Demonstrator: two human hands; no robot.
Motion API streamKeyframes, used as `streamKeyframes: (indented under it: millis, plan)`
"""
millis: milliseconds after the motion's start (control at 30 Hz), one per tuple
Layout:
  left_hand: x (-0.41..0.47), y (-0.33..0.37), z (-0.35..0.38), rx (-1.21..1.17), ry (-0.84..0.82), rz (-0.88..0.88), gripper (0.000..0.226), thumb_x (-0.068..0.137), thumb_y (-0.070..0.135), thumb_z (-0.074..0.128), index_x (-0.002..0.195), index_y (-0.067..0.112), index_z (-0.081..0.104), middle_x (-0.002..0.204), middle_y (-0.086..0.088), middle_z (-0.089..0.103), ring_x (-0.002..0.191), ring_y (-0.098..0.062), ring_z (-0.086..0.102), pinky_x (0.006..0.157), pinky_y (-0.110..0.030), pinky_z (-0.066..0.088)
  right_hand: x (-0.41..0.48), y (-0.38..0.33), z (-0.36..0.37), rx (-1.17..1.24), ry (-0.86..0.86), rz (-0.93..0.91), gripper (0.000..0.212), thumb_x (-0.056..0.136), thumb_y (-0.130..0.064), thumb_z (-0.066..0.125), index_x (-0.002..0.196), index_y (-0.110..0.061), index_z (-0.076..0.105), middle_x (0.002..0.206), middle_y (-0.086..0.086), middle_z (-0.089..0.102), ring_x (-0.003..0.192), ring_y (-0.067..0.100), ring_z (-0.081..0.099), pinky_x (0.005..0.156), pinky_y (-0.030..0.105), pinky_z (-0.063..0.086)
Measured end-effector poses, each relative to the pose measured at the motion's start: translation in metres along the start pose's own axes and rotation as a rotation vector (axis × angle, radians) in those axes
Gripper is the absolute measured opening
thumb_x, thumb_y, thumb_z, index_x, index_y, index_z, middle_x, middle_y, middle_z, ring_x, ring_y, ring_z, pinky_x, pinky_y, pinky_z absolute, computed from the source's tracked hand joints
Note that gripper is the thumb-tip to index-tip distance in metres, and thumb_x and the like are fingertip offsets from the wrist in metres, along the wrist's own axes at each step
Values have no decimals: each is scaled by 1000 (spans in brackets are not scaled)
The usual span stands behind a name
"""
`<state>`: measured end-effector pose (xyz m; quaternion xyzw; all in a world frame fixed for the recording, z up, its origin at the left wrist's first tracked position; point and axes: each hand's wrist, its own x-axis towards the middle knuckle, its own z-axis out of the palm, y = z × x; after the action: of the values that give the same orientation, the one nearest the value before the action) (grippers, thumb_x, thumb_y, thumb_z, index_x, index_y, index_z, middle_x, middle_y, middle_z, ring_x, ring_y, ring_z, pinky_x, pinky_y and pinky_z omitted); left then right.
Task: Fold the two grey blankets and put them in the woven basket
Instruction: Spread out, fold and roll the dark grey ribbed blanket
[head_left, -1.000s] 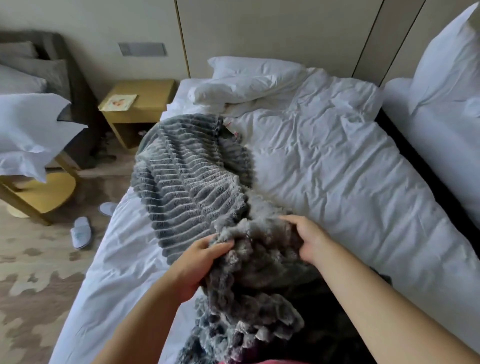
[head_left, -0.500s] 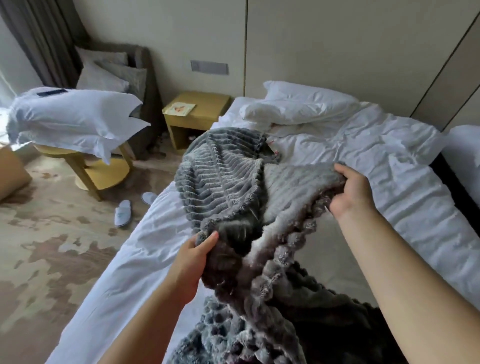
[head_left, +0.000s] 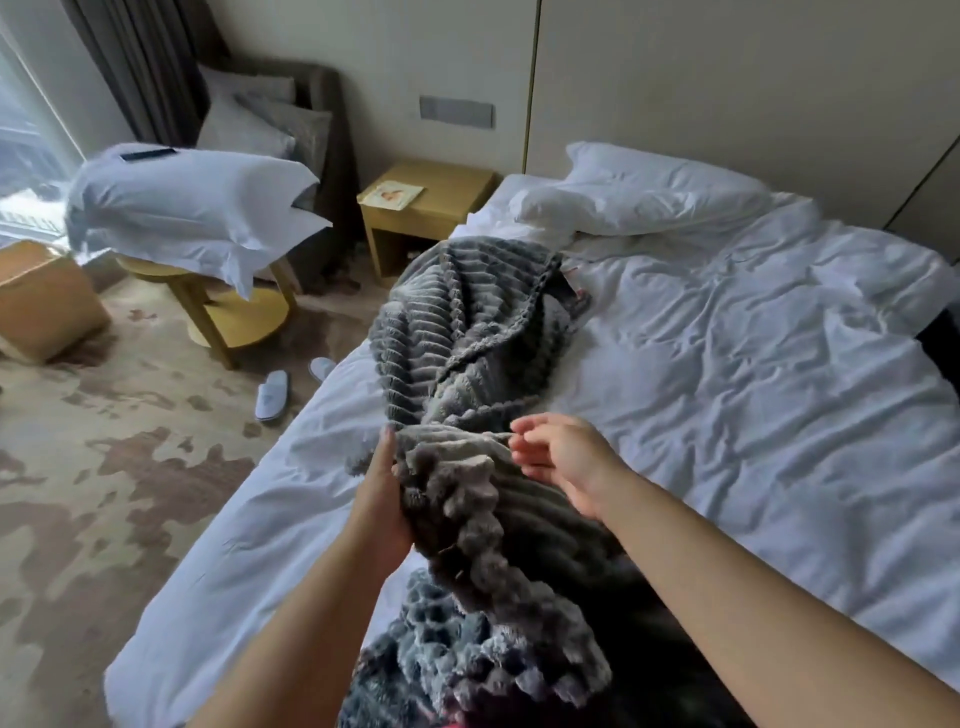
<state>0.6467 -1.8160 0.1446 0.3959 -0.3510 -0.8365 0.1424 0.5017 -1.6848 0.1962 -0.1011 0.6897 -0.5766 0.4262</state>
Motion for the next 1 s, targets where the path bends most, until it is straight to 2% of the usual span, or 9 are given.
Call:
streamKeyframes:
  millis: [133,233,367,433,533,633,700,833,1000]
  plan:
    - [15,-18,-13,128,106,-93,72,76,61,63,127,11,59,123,-18,64,114,-33,62,104,-51,42,19,77,-70,-454,297,174,18,87,-8,54,95,4,64,86,10,57,79,21,48,69,28,36]
    - [31,-29,-21,313,161,-233,78,67,66,69,127,17,60,130,-16,60,120,-33,57,104,-51,42,20,125,-82,-493,150,311,41,87,-24,64,126,-12,56,124,6,59,102,16,53,83,25,37]
    - [57,-42,-27,413,226,-400,57,68,64,70,102,19,70,95,-18,74,79,-30,73,63,-39,59,34,162,-60,-452,-35,348,73,85,-24,69,147,-19,32,150,5,37,128,15,43,95,22,40]
    - [73,-49,-33,460,283,-452,73,63,69,71,114,18,65,107,-17,71,90,-32,71,73,-46,59,50,170,-51,-543,-75,337,75,86,-21,66,150,-17,27,152,8,36,136,19,39,106,27,33]
    - [98,-58,-41,469,308,-556,102,53,78,69,134,17,54,135,-14,56,119,-32,57,101,-51,46,79,173,-47,-724,-383,416,59,91,-8,53,147,-14,34,142,8,48,124,18,51,95,22,40]
    - [134,-74,-51,447,270,-638,122,40,76,75,143,18,44,150,-10,40,136,-30,41,111,-48,34,118,167,-54,-721,-575,548,41,87,-1,49,123,-16,61,94,1,69,71,11,65,59,21,49]
    - [160,-90,-59,490,296,-657,103,53,65,79,136,11,53,134,-12,57,120,-33,56,103,-45,43,153,160,-67,-561,-224,422,28,85,0,50,97,-19,68,79,-1,70,63,11,63,49,18,46]
    - [195,-128,-79,840,456,-578,44,75,39,75,92,-1,66,96,-17,67,85,-34,66,80,-37,55,218,167,-109,-622,639,237,27,89,-7,43,99,-12,67,101,7,66,97,28,59,79,33,48]
    - [182,-150,-97,997,555,-534,26,83,13,56,60,4,50,64,-13,53,59,-27,50,54,-29,38,212,205,-86,-466,46,787,28,97,-1,36,76,-7,52,68,14,57,63,22,59,65,23,49]
